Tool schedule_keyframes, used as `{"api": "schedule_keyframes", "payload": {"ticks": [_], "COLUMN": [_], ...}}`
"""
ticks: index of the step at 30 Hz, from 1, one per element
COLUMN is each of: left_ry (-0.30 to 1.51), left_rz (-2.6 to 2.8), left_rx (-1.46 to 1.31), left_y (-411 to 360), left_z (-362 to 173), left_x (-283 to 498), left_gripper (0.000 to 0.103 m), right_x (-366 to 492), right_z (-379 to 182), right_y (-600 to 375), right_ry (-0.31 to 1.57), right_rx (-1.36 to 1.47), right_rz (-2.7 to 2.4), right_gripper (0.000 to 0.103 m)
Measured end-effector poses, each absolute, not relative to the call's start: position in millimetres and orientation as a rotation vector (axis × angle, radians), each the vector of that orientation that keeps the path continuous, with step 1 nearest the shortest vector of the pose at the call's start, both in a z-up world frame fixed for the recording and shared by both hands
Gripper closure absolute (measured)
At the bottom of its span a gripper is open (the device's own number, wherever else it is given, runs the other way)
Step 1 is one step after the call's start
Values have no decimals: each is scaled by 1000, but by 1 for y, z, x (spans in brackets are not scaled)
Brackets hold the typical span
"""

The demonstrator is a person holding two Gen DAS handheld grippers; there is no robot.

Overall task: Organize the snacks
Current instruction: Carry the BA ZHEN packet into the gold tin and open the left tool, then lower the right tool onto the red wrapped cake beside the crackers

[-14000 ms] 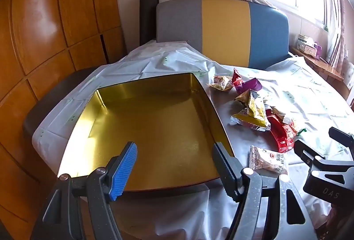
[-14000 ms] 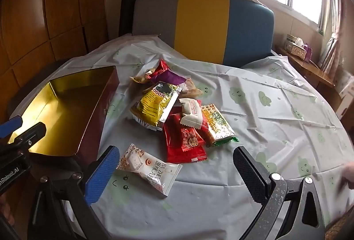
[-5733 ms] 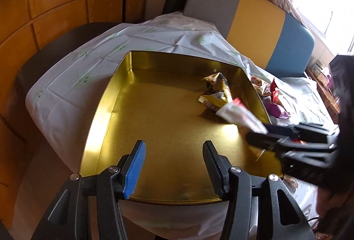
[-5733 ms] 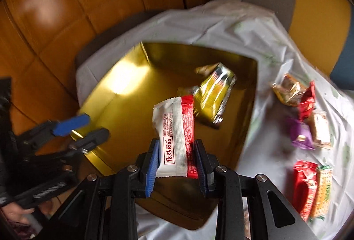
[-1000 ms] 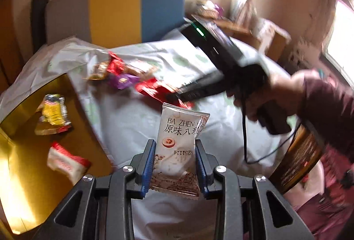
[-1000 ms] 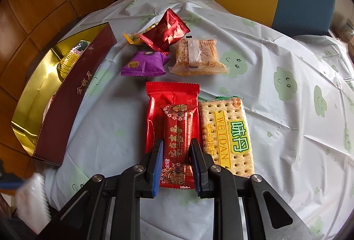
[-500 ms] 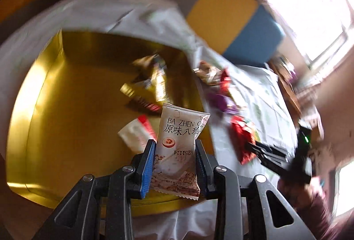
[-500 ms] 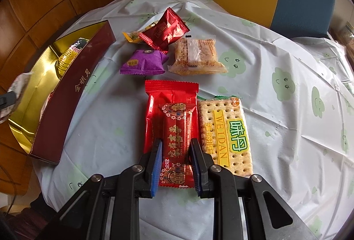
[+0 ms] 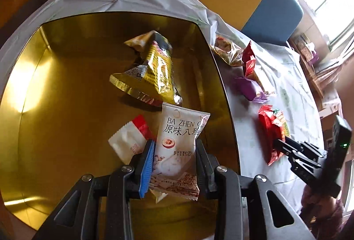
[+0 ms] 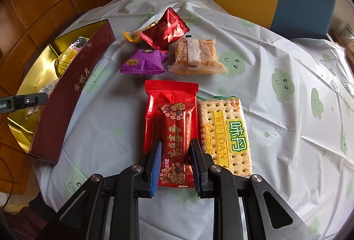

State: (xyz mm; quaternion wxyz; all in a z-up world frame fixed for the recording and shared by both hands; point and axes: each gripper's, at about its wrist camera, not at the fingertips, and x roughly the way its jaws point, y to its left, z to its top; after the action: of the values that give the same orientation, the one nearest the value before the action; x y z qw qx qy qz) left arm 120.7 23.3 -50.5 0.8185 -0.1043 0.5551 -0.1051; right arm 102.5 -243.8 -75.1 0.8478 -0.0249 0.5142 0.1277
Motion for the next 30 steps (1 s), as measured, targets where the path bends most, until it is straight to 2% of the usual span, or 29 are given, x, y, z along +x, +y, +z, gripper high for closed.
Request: {"api": "schedule_keyframes", "payload": {"ticks": [8, 13, 20, 30], "left_ry": [1149, 1120, 988, 1012], "left_rz": [-220, -194, -135, -101], "left_rx": [-184, -172, -67, -70], "left_y": [21, 31, 36, 39], "left_z": [-42, -38, -17, -28], "left_x": [113, 99, 71, 65], "left_gripper": [58, 58, 58, 58], "right_x": [102, 102, 102, 100], "right_z": [-75, -75, -75, -75], "right_y": [-243, -243, -241, -242], "right_ry": [1082, 1081, 1079, 1070], "right_rx": [-62, -65, -88, -82], "right_rz": [265, 264, 264, 268], "right_gripper": [79, 79, 79, 79]}}
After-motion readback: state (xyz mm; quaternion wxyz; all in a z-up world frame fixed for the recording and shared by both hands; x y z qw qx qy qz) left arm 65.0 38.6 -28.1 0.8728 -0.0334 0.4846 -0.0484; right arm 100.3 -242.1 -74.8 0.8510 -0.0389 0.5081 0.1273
